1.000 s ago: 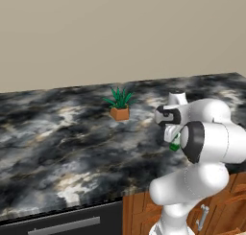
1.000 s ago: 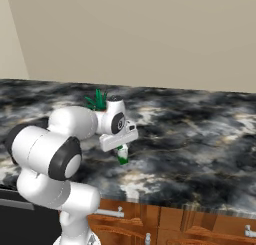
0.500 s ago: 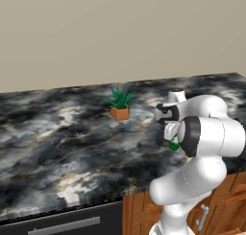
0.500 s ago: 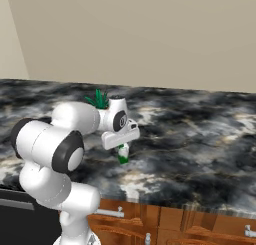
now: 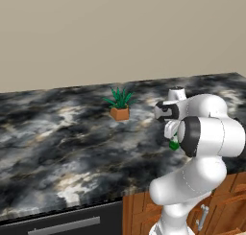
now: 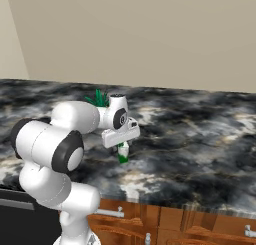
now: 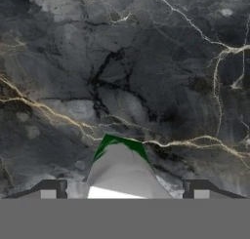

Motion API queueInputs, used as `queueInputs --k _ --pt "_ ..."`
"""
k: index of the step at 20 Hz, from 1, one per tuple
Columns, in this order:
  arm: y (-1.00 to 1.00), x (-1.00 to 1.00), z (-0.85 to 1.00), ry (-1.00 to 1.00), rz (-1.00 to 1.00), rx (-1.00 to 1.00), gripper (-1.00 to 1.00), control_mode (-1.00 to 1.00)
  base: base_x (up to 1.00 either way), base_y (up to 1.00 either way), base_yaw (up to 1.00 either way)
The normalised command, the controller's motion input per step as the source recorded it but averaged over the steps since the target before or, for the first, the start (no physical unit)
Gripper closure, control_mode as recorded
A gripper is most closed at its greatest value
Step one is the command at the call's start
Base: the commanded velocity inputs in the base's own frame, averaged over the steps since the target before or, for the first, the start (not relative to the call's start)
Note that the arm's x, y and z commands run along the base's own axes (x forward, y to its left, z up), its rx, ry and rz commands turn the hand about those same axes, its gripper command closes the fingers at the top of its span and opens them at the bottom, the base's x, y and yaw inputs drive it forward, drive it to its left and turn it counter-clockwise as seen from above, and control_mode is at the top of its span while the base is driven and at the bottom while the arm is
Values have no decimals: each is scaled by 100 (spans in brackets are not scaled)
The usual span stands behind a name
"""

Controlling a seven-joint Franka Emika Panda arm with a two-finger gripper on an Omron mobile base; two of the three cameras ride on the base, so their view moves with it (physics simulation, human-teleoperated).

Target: Move the drinks to the dining counter.

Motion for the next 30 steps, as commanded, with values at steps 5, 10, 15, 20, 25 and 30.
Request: queueInputs --k 5,10,15,20,25,30 --pt "0 0 0 0 0 0 -100 -100 0 0 0" --pt "0 -7 22 -2 0 0 -100 -100 0 0 0" --pt "0 -6 50 -4 0 0 -100 -100 0 0 0" --pt "0 -9 44 -1 0 0 -100 -100 0 0 0" --pt "4 -26 24 -3 0 0 -100 -100 0 0 0" --pt "42 -36 10 -16 -8 0 -100 -100 0 0 0"
